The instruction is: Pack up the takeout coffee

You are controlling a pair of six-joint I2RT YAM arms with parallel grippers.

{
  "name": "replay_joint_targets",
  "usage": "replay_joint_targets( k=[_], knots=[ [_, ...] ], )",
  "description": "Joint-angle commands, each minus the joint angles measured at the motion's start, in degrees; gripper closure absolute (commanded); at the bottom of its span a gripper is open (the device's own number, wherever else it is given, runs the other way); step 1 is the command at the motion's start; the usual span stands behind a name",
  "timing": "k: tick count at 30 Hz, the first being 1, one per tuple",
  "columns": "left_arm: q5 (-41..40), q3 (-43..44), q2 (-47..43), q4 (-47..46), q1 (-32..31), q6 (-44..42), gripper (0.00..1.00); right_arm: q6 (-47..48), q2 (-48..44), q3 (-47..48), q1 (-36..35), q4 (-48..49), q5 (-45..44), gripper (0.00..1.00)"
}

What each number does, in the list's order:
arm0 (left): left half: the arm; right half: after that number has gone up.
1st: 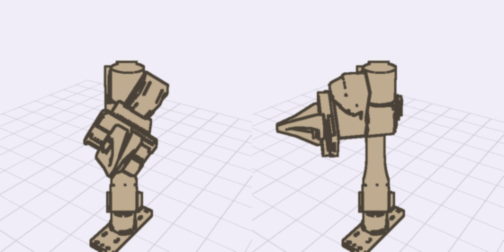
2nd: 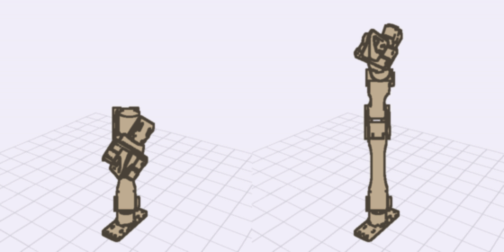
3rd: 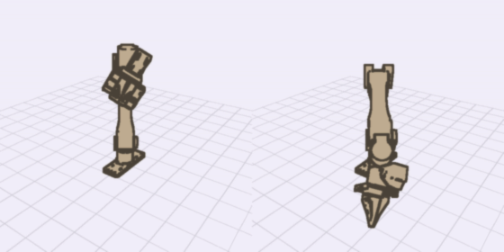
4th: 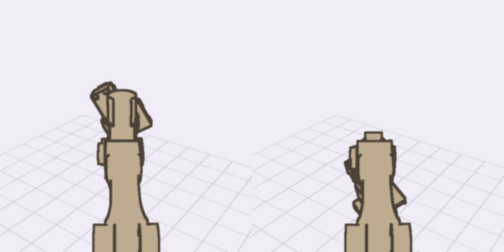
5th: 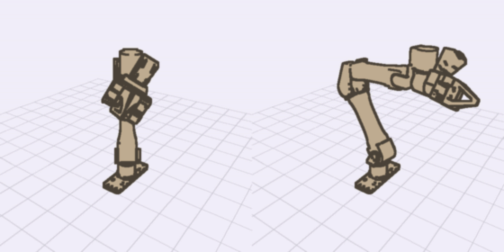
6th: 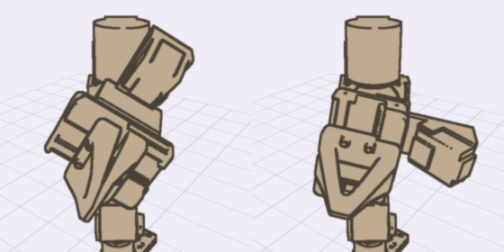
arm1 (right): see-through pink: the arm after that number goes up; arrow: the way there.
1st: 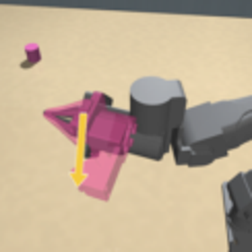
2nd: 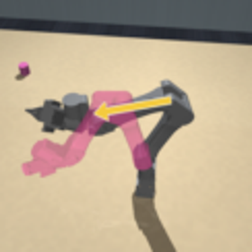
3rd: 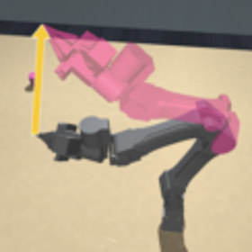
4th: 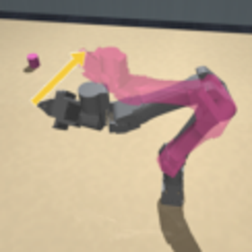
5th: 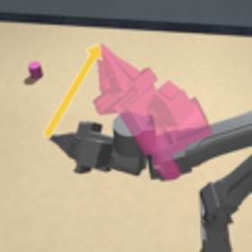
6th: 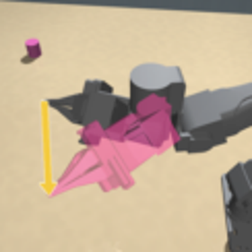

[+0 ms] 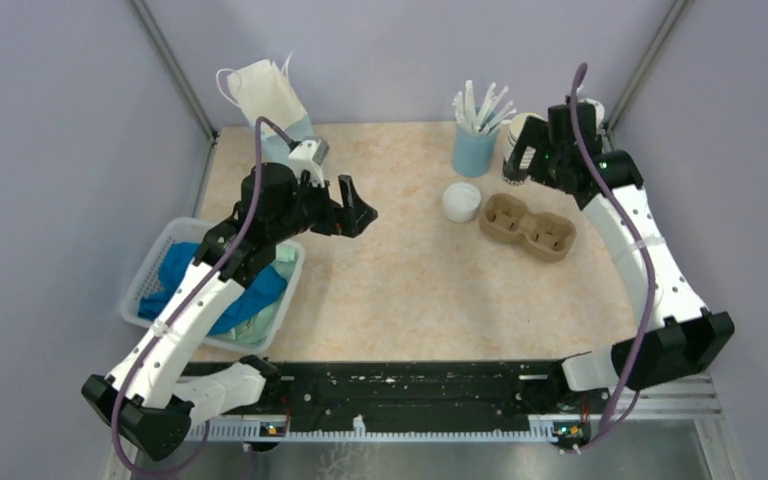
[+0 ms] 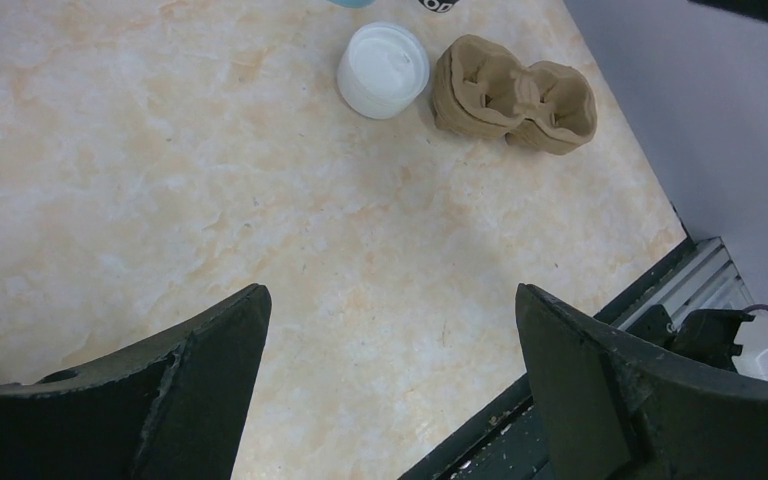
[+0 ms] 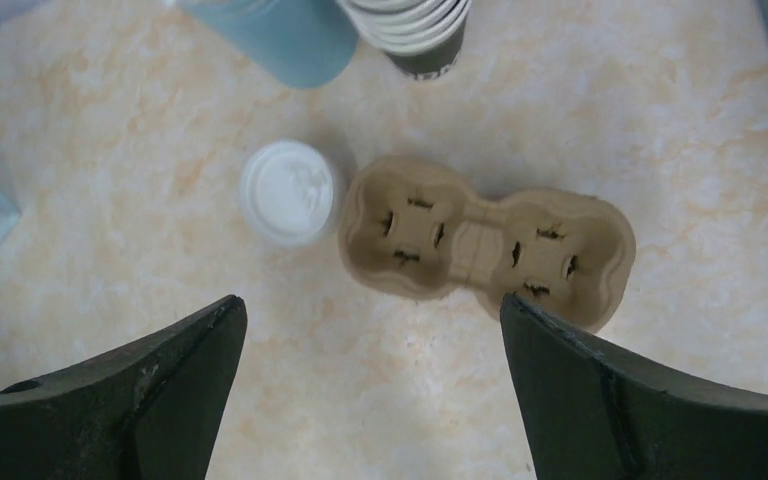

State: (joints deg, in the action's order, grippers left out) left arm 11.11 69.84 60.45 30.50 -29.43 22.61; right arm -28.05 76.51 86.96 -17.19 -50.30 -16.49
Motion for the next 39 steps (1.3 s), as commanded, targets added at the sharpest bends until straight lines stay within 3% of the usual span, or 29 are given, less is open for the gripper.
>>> replay_joint_targets(
  k=[1,10,19,29,39],
  knots=[
    [1.3,0.1,1.5,-0.6,-0.3,-3.6,0.02,-4.1,6.4,9.5,4.6,6.3,-0.8,0.05],
    [3.6,1.8,6.3,-1.2,-0.4,-7.6,0.02,-1.5,23.8,25.3,9.8,6.4,-8.9,0.24],
    [2.6,4.2,10.8,-1.7,-0.3,-11.4,0.02,4.9,39.4,42.3,10.3,3.5,-12.7,0.35],
    [0.6,5.9,12.2,0.3,-0.2,-14.2,0.02,6.4,44.7,43.3,11.4,4.0,-11.9,0.44],
    [-0.2,7.7,14.4,0.9,-0.3,-16.5,0.02,7.4,45.1,41.2,11.5,4.7,-11.8,0.63]
  ],
)
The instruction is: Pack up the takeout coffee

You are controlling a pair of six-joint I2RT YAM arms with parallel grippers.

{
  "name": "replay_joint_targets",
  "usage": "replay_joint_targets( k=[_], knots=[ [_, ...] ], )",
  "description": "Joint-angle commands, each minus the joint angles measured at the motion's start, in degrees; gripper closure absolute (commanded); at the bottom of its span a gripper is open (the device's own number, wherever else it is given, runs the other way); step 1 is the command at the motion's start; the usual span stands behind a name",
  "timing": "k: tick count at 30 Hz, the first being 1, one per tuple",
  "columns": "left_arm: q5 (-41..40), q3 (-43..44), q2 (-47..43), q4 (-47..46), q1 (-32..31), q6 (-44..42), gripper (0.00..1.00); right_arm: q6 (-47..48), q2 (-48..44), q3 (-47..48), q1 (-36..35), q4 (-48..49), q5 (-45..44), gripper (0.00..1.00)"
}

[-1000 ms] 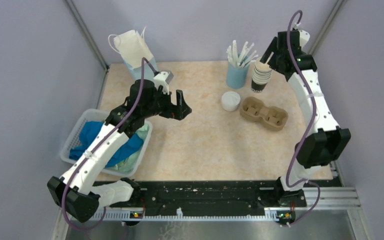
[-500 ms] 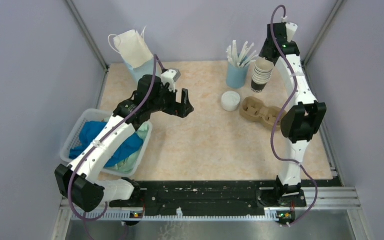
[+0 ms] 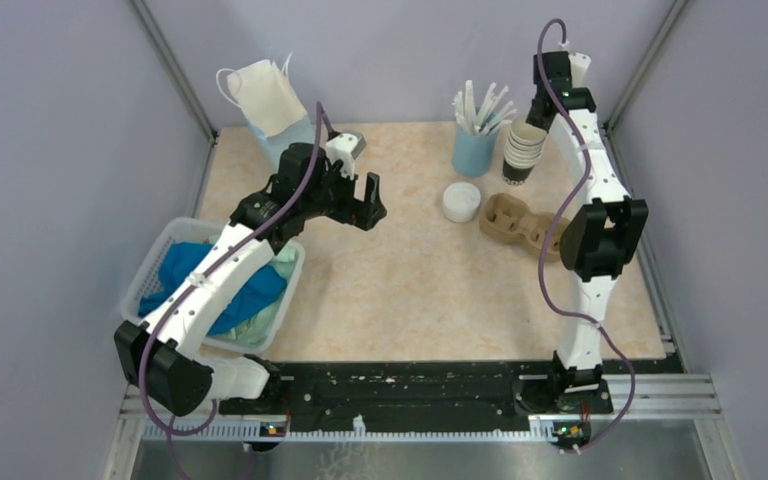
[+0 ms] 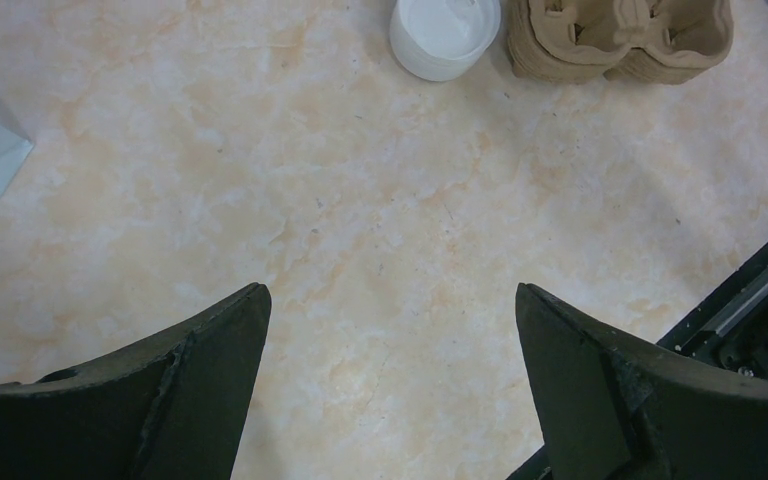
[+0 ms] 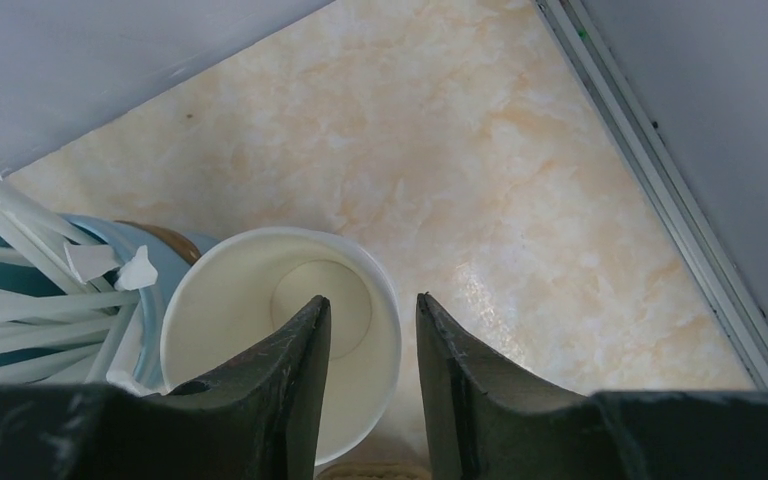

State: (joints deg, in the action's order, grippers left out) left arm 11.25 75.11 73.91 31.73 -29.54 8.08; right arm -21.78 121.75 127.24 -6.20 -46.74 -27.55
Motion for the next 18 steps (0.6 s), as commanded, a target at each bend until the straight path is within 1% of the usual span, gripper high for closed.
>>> replay_joint_targets(
  k=[1,3,8,18],
  knots=[
    [-0.4,2.5,1.0,-0.3,-0.2,-2.0,0.02,1.2,0.1,0.9,0.5,1.3,-0.8,0.64],
    [-0.4,2.7,1.1,-0.2,-0.2,-1.9,0.02,1.3,0.4,0.9,0.6,1.4,-0.8,0.66],
    [-0.9,2.8,1.1,0.0,-0.2,-2.0,0.02,1.2,1.2,1.0,1.0,1.6,-0.3,0.68],
    [-1.5,3.1,1.9,0.3,-0.2,-2.0,0.02,1.1,2.5,2.1,1.1,1.4,0.4,0.75]
  ],
)
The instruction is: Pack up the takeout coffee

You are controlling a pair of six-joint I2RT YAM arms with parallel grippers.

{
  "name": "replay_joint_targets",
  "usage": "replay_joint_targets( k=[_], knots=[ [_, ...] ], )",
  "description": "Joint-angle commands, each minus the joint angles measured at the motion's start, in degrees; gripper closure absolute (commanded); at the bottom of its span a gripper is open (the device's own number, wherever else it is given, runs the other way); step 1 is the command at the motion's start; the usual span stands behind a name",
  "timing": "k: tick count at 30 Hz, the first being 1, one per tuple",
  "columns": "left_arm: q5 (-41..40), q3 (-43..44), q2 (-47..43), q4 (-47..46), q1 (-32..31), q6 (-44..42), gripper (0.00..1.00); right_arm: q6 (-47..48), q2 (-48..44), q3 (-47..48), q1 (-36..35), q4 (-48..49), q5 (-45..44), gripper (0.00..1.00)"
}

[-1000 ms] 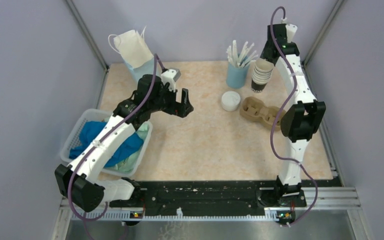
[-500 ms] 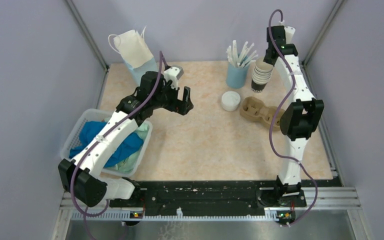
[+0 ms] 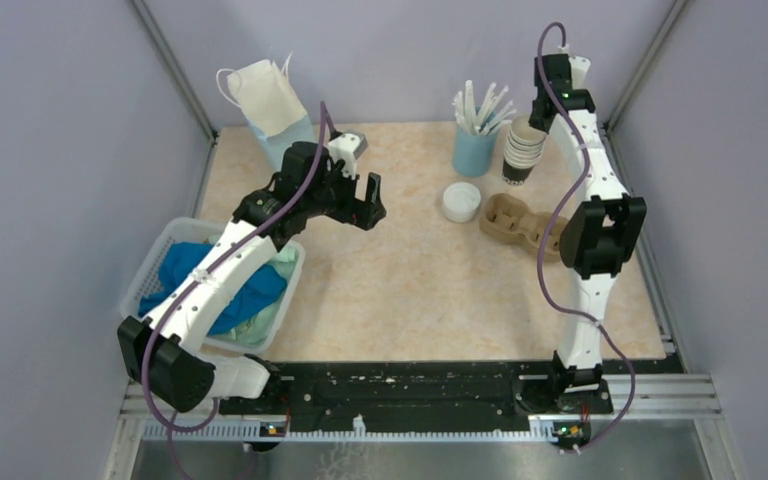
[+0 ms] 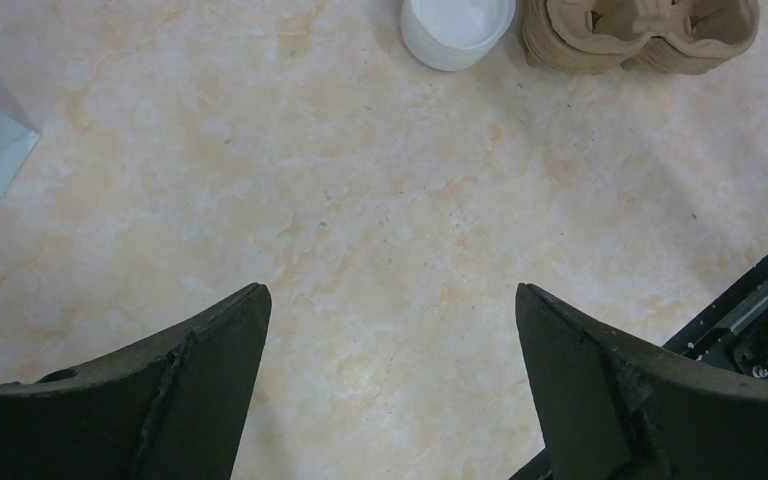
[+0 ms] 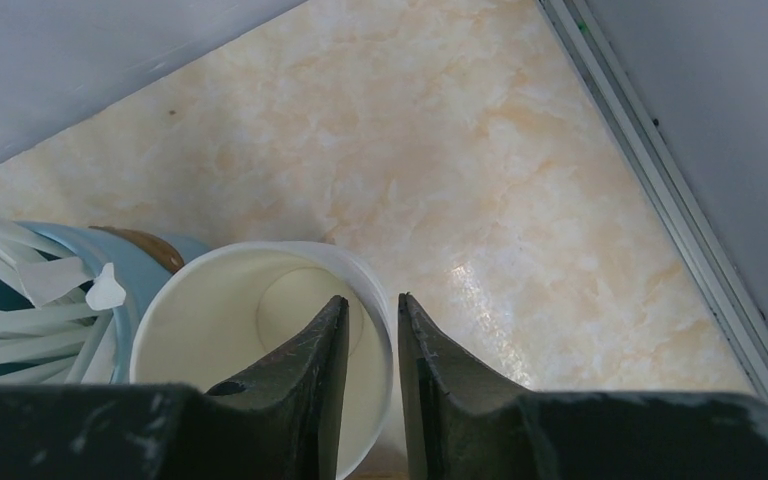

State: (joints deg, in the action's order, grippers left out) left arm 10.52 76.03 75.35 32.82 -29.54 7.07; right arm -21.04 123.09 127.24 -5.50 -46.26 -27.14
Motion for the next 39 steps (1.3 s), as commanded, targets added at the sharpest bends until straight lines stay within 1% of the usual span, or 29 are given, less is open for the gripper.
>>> replay_joint_targets(
  k=[1,5,10,14,19,25,28,34,36,39],
  knots=[
    [-0.8,2.2,0.5,-0.7,-0.2,-1.0,0.02,0.5,1.3,2.3,0.4,0.8,0.0,0.76],
    [-0.7,2.4,0.8,-0.8,-0.1,-1.4,0.02,0.7,1.5,2.4,0.4,1.0,0.0,0.82],
    [-0.8,3.3,1.4,-0.4,-0.2,-2.2,0.02,1.1,1.8,4.0,0.4,0.6,-0.3,0.93],
    [-0.8,3.8,1.7,-0.3,-0.1,-2.6,0.02,1.3,0.8,5.9,0.4,-0.4,-0.3,0.95],
    [-0.2,4.7,2.6,-0.5,-0.1,-3.0,0.02,2.1,-1.2,3.7,0.4,0.1,-0.9,1.0],
    [0.5,5.7,3.0,-0.4,-0.2,-3.1,0.02,2.8,-2.4,1.9,0.5,1.3,-1.6,1.0],
    [0.5,5.7,2.8,-0.3,-0.2,-3.0,0.02,2.6,-2.7,2.2,0.6,1.3,-1.1,0.96],
    [0.6,5.6,2.6,-0.1,-0.1,-2.8,0.02,2.6,-3.4,1.0,1.4,1.3,-0.4,0.93],
    [0.7,5.6,2.5,-0.2,-0.2,-2.8,0.02,2.7,-3.5,0.6,1.6,1.4,0.1,0.87],
    [0.8,5.6,2.6,-0.1,-0.2,-2.8,0.02,2.9,-3.5,0.3,1.6,1.4,0.4,0.85]
  ],
)
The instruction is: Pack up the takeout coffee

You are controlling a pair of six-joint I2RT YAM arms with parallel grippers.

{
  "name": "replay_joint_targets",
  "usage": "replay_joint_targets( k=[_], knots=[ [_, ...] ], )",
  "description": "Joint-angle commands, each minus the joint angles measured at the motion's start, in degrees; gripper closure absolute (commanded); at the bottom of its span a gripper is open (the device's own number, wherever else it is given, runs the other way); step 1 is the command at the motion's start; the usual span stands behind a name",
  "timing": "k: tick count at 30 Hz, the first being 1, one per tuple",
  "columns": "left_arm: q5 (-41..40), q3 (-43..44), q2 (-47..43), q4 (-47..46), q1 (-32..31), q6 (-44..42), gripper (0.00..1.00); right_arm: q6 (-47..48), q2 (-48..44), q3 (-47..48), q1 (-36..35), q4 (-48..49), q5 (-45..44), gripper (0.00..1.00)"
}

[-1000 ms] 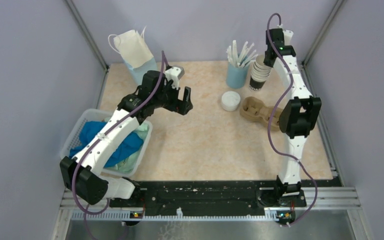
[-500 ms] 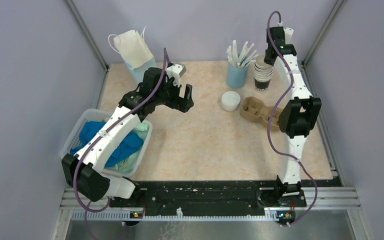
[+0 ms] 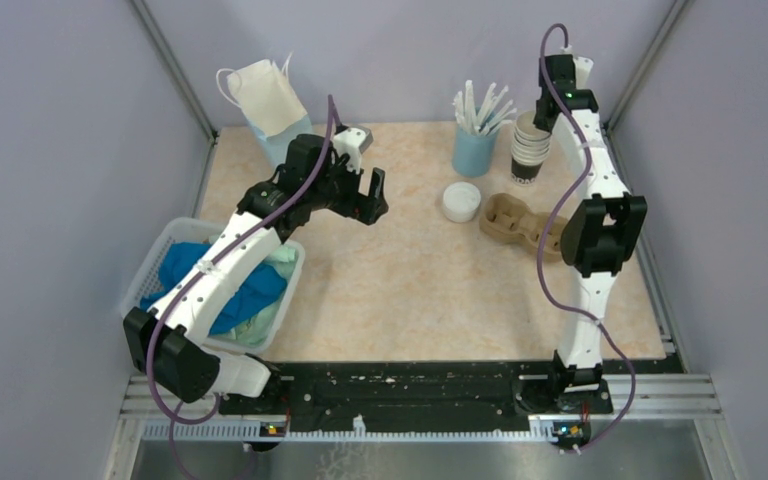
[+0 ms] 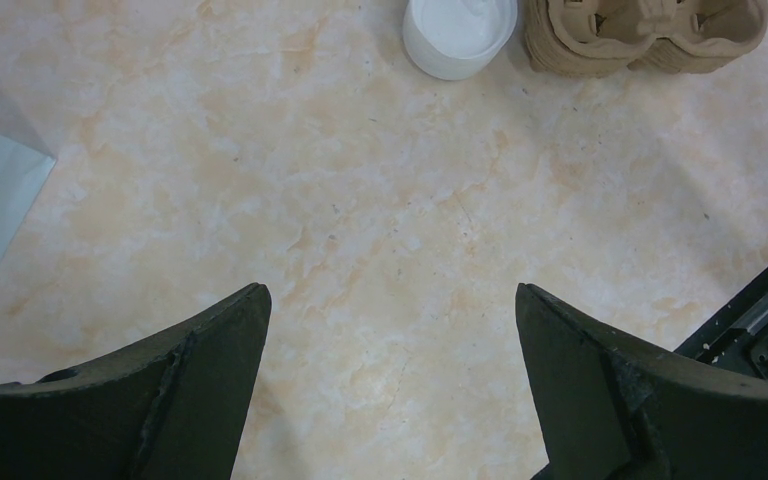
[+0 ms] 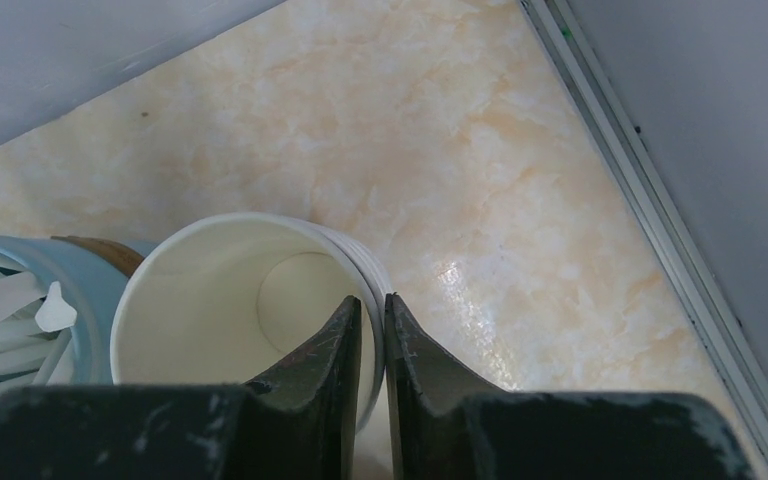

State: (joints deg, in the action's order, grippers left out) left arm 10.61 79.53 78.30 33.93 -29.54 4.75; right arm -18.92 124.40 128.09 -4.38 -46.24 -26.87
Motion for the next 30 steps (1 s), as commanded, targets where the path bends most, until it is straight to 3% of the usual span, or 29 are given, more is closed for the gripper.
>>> replay_joint_targets(
  k=[1,6,10,30],
  knots=[
    [0.8,2.1,-0.3,-1.3,-0.1,-0.4,0.02,0.8,-4.8,-0.6,0.5,1.4,0.1,0.86],
    [0.8,2.1,-0.2,-1.3,-0.1,-0.4,0.02,1.0,-4.8,-0.5,0.5,1.2,0.2,0.88],
    [0.8,2.2,0.0,-1.3,-0.1,-0.4,0.02,1.3,-4.9,-0.7,0.6,1.3,0.0,1.0],
    [1.7,4.2,0.9,-0.6,-0.2,-0.4,0.02,-2.6,-11.7,-5.8,1.8,4.6,3.3,1.0]
  ],
)
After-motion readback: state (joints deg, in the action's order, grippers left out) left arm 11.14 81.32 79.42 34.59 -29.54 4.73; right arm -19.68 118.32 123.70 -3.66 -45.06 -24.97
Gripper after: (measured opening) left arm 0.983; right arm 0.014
